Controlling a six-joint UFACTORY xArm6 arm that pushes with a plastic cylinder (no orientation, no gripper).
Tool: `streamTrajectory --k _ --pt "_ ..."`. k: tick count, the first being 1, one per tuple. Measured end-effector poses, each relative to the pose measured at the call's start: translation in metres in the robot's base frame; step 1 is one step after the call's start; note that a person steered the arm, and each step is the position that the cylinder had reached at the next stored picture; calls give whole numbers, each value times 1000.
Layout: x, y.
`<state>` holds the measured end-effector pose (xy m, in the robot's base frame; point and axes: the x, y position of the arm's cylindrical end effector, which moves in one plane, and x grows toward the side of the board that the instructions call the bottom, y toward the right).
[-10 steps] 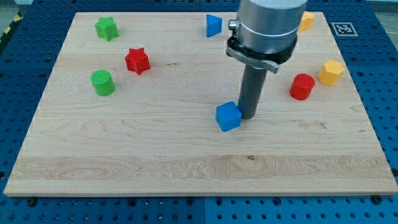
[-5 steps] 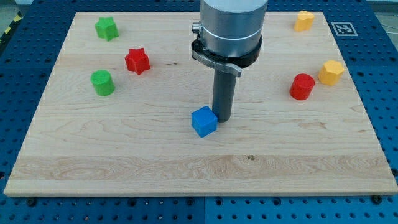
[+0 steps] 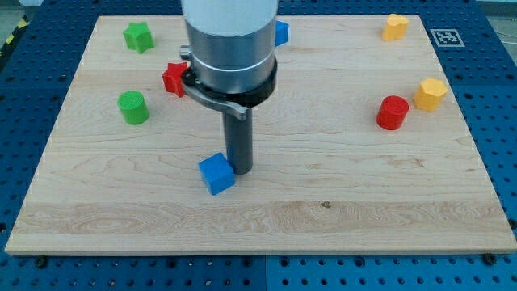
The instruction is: Separate blue cube from the red circle
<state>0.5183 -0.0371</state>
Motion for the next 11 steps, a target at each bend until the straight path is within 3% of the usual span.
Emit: streamTrajectory --k 2,5,11 --pt "7 -37" --pt "39 -35" --pt "57 -119"
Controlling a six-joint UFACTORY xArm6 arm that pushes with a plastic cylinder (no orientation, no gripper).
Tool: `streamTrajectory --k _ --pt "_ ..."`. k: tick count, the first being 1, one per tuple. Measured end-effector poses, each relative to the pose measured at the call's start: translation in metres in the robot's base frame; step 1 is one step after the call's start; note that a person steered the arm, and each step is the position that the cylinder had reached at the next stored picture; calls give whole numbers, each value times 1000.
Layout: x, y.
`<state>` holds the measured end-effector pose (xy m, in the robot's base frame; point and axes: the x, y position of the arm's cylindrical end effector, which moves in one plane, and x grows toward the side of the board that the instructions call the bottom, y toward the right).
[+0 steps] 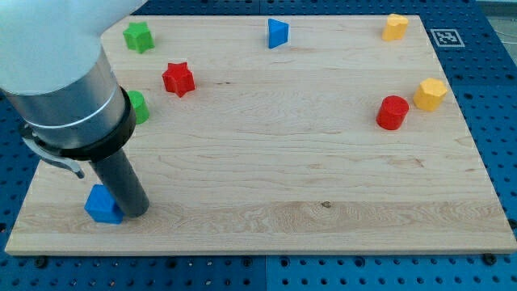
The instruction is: Separate blue cube from the red circle
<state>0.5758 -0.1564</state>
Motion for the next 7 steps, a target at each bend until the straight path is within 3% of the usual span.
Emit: streamTrajectory --k 7 --pt "0 65"
